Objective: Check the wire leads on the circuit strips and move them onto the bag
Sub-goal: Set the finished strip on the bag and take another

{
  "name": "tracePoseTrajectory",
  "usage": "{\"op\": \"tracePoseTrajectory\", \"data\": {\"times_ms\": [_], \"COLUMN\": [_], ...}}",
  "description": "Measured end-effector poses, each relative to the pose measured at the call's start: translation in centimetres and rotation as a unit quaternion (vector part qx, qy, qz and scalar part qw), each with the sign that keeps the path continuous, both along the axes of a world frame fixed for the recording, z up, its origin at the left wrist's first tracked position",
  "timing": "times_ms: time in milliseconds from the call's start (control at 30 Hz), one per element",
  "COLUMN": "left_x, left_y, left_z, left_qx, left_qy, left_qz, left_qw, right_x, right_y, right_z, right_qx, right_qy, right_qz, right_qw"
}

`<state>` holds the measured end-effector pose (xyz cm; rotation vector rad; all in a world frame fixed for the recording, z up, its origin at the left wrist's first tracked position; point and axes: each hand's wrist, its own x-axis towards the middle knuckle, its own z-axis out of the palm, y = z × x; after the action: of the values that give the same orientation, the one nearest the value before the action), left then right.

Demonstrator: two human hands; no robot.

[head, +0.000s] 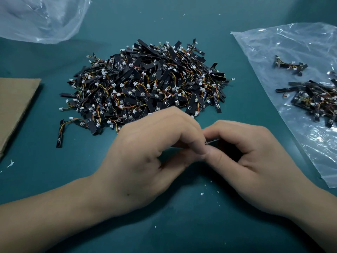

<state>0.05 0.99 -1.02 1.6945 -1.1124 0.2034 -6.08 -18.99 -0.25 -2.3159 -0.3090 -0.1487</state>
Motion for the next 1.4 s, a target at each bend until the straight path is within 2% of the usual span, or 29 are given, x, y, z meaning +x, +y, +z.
{"op": "tracePoseTrajectory", "data": {"times_ms": [100, 233, 300, 433, 600, 800, 933, 1067, 1400], "left_x": [-0.2, 0.4, 0.3, -0.1, -0.1, -0.2, -0.4, -0.6, -0.7], "left_y": [0.3, 0.5, 0.4, 0.2, 0.5, 0.3, 0.4, 0.2, 0.3], "left_z": [0.4, 0.9, 0.7, -0.1, 1.1, 1.4, 1.4, 1.4, 1.6], "left_qx": [-0.007, 0.05, 0.067, 0.079, 0.106, 0.078, 0.076, 0.122, 0.13], "left_qy": [0.055, -0.007, 0.015, 0.113, 0.097, 0.173, 0.165, 0.107, 0.102], "left_qz": [0.02, 0.112, 0.114, 0.098, 0.088, 0.078, 0.086, 0.115, 0.105], "left_qw": [0.998, 0.992, 0.991, 0.986, 0.986, 0.979, 0.98, 0.98, 0.981], "right_x": [0.1, 0.0, 0.0, 0.1, 0.1, 0.0, 0.0, 0.0, -0.2], "right_y": [0.0, -0.1, 0.0, 0.0, 0.5, 0.3, 0.3, 0.1, 0.4], "right_z": [-0.2, -0.1, 0.0, 0.1, 0.3, 0.2, 0.2, 0.2, 0.5], "right_qx": [-0.005, -0.001, -0.003, 0.0, 0.014, 0.034, 0.021, 0.01, 0.031], "right_qy": [0.008, 0.011, 0.001, -0.02, -0.028, -0.017, -0.017, 0.006, -0.015], "right_qz": [-0.006, -0.009, -0.001, 0.012, 0.012, -0.01, -0.009, -0.006, 0.004], "right_qw": [1.0, 1.0, 1.0, 1.0, 0.999, 0.999, 1.0, 1.0, 0.999]}}
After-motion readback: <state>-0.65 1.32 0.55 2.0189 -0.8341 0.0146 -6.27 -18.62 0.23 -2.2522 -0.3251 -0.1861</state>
